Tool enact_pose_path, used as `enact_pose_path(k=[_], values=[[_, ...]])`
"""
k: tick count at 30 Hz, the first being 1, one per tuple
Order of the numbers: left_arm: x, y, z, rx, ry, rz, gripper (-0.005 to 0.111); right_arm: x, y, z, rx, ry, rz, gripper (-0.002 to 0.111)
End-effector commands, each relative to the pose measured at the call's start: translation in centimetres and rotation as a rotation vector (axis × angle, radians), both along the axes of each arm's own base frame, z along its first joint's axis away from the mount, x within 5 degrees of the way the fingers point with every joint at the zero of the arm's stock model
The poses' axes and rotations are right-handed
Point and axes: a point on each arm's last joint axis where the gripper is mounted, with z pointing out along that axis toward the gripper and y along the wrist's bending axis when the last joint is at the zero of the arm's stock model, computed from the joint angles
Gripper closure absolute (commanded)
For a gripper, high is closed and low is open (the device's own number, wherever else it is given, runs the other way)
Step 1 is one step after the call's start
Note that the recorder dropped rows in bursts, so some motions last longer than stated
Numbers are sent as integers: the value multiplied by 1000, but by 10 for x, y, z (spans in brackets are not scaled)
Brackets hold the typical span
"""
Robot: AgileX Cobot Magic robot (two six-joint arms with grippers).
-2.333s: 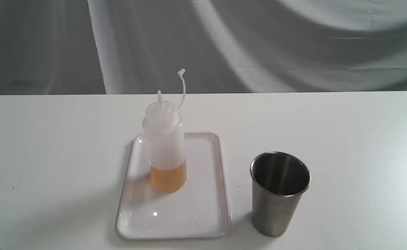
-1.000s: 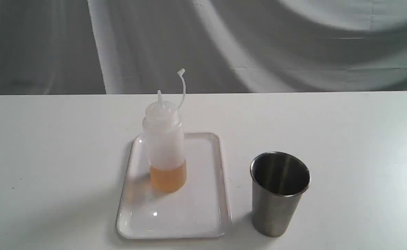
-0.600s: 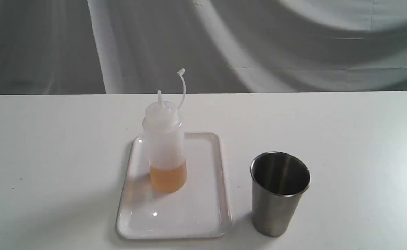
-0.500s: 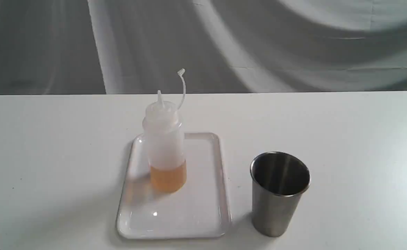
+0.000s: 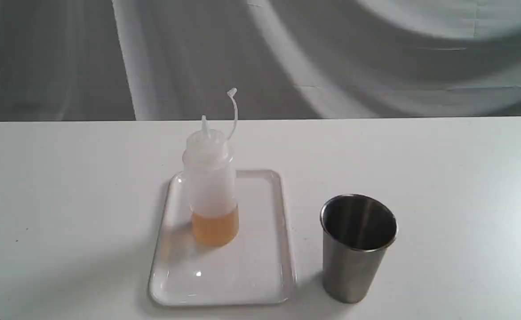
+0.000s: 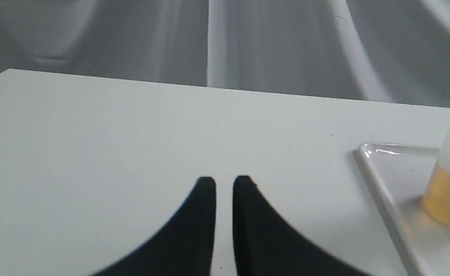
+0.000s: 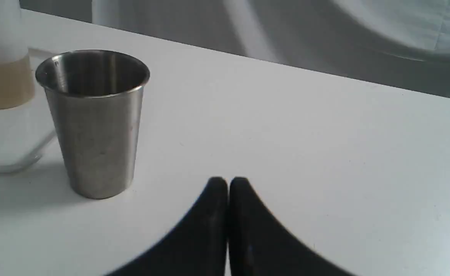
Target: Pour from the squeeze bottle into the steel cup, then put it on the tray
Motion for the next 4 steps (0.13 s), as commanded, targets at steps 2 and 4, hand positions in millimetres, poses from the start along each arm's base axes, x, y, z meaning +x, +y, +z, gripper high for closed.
enact_pose_path(k=[2, 4], values=[[0, 0, -2, -7, 6, -4, 98, 0, 0, -1, 6, -2, -6, 108], [0, 0, -2, -7, 6, -4, 98, 0, 0, -1, 6, -2, -6, 108]])
